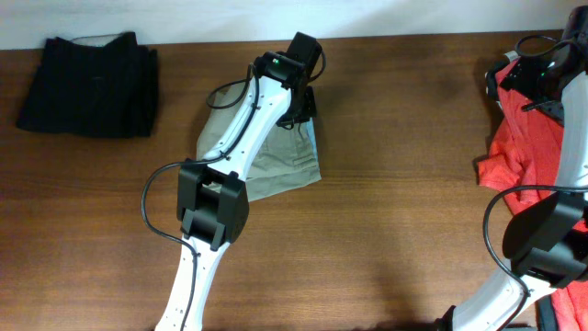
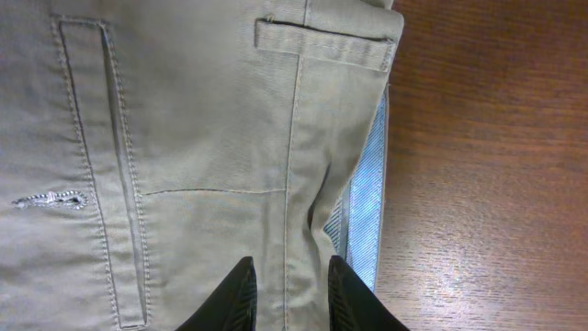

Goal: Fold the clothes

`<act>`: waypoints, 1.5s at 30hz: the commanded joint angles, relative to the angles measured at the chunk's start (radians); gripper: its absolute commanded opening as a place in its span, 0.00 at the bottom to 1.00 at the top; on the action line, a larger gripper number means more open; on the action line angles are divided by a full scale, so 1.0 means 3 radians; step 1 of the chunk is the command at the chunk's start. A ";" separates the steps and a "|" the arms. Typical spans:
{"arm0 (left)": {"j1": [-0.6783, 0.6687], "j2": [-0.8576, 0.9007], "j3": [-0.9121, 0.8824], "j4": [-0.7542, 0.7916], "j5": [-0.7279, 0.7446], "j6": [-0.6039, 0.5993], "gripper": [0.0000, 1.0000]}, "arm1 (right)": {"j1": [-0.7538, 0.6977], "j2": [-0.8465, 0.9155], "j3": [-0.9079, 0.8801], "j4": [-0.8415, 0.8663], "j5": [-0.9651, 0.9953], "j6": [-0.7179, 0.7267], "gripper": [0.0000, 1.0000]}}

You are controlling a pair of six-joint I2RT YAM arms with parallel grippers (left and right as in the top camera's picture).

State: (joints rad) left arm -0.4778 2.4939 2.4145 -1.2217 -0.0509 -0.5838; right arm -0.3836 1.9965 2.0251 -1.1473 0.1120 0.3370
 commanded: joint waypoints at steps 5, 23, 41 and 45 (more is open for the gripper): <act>0.0081 0.0028 0.0376 -0.0427 0.0051 0.0206 0.30 | 0.0009 -0.0020 0.0017 -0.0001 0.0028 0.0017 0.99; 0.0055 0.0041 -0.0417 0.0436 -0.0067 0.0102 0.01 | 0.0009 -0.0020 0.0017 -0.0001 0.0028 0.0017 0.99; 0.0066 0.0244 -0.0318 0.0608 0.0393 0.0206 0.01 | 0.0009 -0.0020 0.0017 -0.0001 0.0028 0.0017 0.99; 0.0066 0.0248 -0.0263 0.0587 0.0547 0.0206 0.01 | 0.0009 -0.0020 0.0017 -0.0001 0.0028 0.0017 0.99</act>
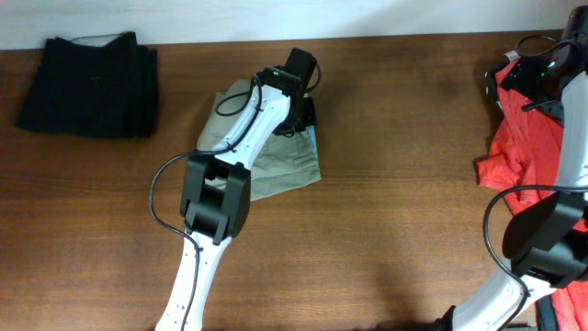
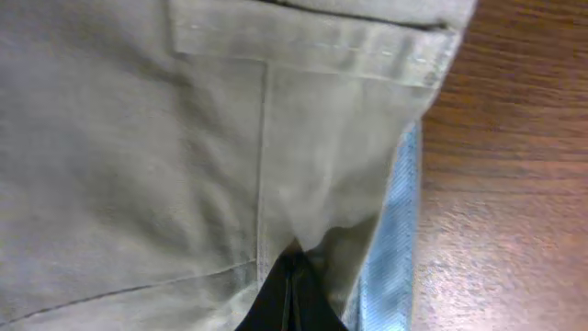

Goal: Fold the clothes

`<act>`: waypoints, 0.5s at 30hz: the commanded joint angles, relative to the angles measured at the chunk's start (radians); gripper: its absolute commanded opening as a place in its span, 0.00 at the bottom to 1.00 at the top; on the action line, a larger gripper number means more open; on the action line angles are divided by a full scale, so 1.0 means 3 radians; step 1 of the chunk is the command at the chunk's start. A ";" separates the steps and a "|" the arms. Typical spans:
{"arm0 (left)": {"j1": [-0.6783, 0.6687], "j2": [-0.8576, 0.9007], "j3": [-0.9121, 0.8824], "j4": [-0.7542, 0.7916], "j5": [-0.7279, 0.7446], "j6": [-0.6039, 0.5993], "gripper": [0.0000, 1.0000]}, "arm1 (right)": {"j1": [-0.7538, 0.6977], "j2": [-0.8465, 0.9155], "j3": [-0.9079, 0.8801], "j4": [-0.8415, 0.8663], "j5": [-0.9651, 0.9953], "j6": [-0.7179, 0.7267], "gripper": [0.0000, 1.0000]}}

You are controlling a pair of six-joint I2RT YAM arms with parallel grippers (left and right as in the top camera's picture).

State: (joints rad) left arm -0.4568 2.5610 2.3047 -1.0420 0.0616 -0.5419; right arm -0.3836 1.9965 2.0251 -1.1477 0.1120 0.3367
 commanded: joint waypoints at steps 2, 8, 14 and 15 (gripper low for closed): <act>-0.0038 0.0028 0.0103 -0.0032 0.0183 0.0066 0.01 | 0.0009 -0.0020 0.0017 0.0000 0.0028 0.0018 0.99; -0.0132 0.0085 0.0092 -0.0031 0.0184 0.0065 0.01 | 0.0009 -0.0020 0.0017 0.0000 0.0028 0.0018 0.99; -0.0132 0.0006 0.0220 -0.0151 0.0179 0.0220 0.01 | 0.0009 -0.0020 0.0017 0.0000 0.0028 0.0018 0.99; -0.0132 -0.0083 0.0294 -0.0233 0.0145 0.0295 0.01 | 0.0009 -0.0020 0.0017 0.0000 0.0028 0.0018 0.99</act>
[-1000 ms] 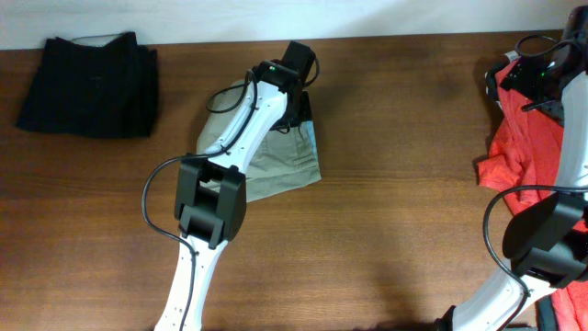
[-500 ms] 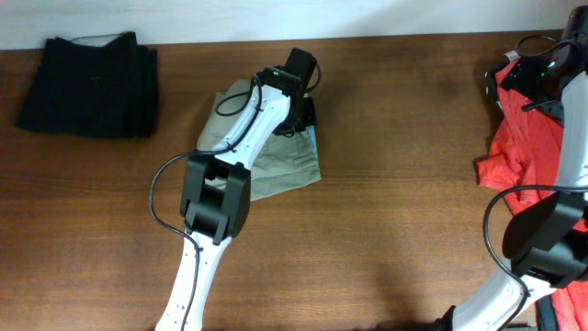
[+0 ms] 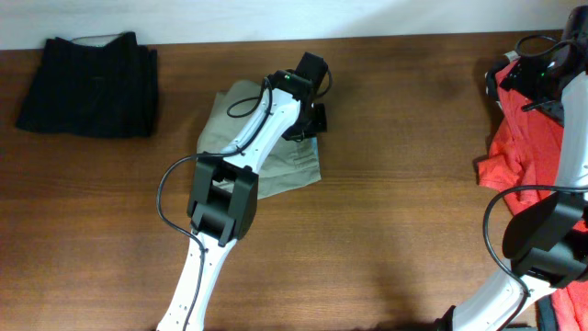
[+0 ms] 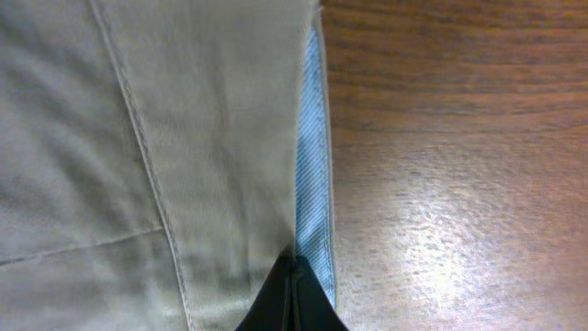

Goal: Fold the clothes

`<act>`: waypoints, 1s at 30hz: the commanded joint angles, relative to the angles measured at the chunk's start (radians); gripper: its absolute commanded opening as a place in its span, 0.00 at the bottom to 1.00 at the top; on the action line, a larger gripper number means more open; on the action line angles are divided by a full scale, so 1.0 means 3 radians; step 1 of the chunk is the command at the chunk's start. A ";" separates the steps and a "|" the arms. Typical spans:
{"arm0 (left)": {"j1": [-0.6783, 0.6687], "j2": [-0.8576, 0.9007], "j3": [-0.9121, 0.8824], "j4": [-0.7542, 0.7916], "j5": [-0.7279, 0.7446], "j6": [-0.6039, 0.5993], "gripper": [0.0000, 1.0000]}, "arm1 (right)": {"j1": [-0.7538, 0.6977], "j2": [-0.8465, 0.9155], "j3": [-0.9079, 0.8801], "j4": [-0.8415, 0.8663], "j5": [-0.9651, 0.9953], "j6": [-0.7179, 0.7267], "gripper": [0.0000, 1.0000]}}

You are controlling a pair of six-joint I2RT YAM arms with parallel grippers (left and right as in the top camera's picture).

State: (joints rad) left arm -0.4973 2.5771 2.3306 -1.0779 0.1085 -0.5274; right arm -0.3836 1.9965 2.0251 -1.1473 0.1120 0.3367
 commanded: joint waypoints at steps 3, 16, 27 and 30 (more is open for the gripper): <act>0.0003 -0.0476 0.0401 -0.0467 -0.0098 0.0245 0.01 | 0.0009 -0.0020 0.0017 -0.0001 0.0028 0.0018 0.99; -0.0170 -0.0182 0.0137 -0.1083 0.0215 0.0130 0.01 | 0.0009 -0.0020 0.0017 -0.0001 0.0028 0.0018 0.99; -0.0450 0.0067 0.0144 -0.1183 0.0277 0.0170 0.01 | 0.0009 -0.0020 0.0017 -0.0001 0.0028 0.0018 0.99; -0.0446 -0.0085 0.0356 -0.1211 0.0191 0.0295 0.01 | 0.0009 -0.0020 0.0017 -0.0001 0.0028 0.0018 0.99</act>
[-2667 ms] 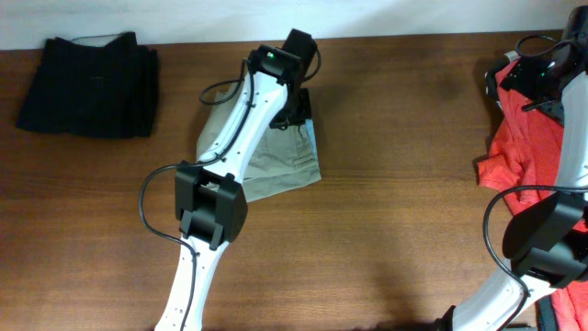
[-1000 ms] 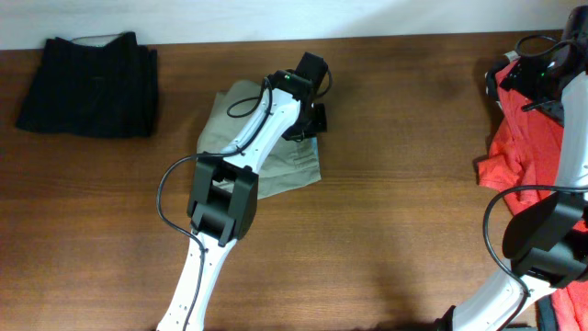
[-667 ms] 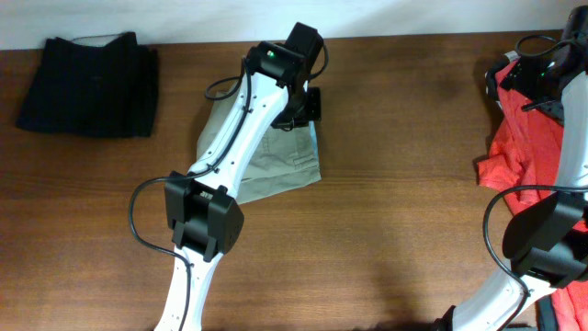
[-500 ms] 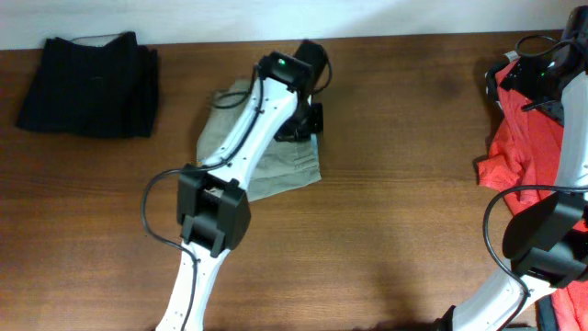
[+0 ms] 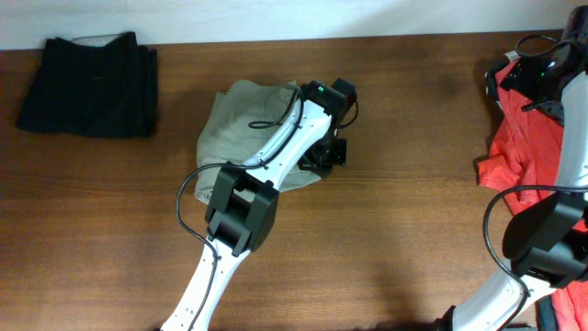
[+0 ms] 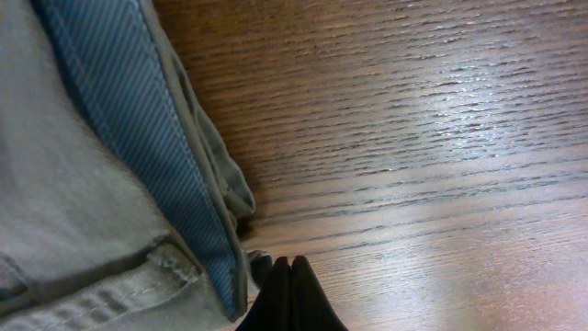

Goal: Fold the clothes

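Observation:
Khaki shorts [image 5: 241,124] lie crumpled at the table's back centre. In the left wrist view their edge [image 6: 83,193] shows its blue striped lining turned up. My left gripper [image 5: 329,154] sits at the shorts' right edge. Its fingers [image 6: 289,267] are pressed together with a bit of the hem caught at their tips. A red garment [image 5: 525,147] lies in a heap at the right edge. My right gripper [image 5: 540,99] hangs over its upper part, and its jaws cannot be made out from overhead.
A folded black garment [image 5: 90,85] rests at the back left corner. The brown wooden table [image 5: 395,230] stretches bare between the shorts and the red garment and along the front. A pale wall runs behind the table's back edge.
My left gripper has moved right and toward the front, from the shorts' upper right edge to beside their lower right corner. The hem came with it, and more blue lining now faces up.
At first my left gripper stood open over the shorts' right edge by a belt loop. It then shut on the cloth there. After that it held the edge nearer the blue lining, and now it holds the hem out by the lower right corner. The right arm stayed put.

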`<act>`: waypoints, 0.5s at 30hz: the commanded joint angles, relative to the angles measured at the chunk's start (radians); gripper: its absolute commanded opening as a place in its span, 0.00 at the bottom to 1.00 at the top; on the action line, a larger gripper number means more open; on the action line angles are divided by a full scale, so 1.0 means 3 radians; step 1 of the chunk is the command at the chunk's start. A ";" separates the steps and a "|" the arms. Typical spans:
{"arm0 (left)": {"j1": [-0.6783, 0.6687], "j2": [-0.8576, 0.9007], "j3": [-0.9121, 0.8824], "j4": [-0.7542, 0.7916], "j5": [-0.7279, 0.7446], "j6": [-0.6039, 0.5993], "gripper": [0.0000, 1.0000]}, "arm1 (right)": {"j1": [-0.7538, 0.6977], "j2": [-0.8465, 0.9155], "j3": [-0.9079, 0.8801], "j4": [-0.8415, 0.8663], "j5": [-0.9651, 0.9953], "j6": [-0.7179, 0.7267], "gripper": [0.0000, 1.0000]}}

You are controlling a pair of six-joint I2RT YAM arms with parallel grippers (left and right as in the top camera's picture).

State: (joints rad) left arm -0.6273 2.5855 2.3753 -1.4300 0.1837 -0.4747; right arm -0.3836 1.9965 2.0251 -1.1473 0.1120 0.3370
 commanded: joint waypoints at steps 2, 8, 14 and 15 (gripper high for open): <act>-0.0001 -0.0277 0.0436 -0.0045 -0.0326 0.0121 0.01 | 0.0009 -0.0020 0.0017 -0.0001 0.0028 0.0017 0.99; 0.0225 -0.0412 0.0894 0.0539 -0.1882 0.0118 0.01 | 0.0009 -0.0020 0.0017 -0.0001 0.0028 0.0017 0.99; 0.0735 -0.0072 0.0874 0.1228 -0.1381 0.0118 0.01 | 0.0009 -0.0020 0.0017 -0.0001 0.0028 0.0017 0.99; 0.0778 0.0004 0.0874 0.1249 -0.1221 0.0118 0.01 | 0.0009 -0.0020 0.0017 -0.0001 0.0028 0.0017 0.99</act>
State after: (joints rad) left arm -0.4362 2.5000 2.6389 -1.0683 -0.3054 -0.4488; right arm -0.3836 1.9965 2.0251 -1.1477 0.1120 0.3370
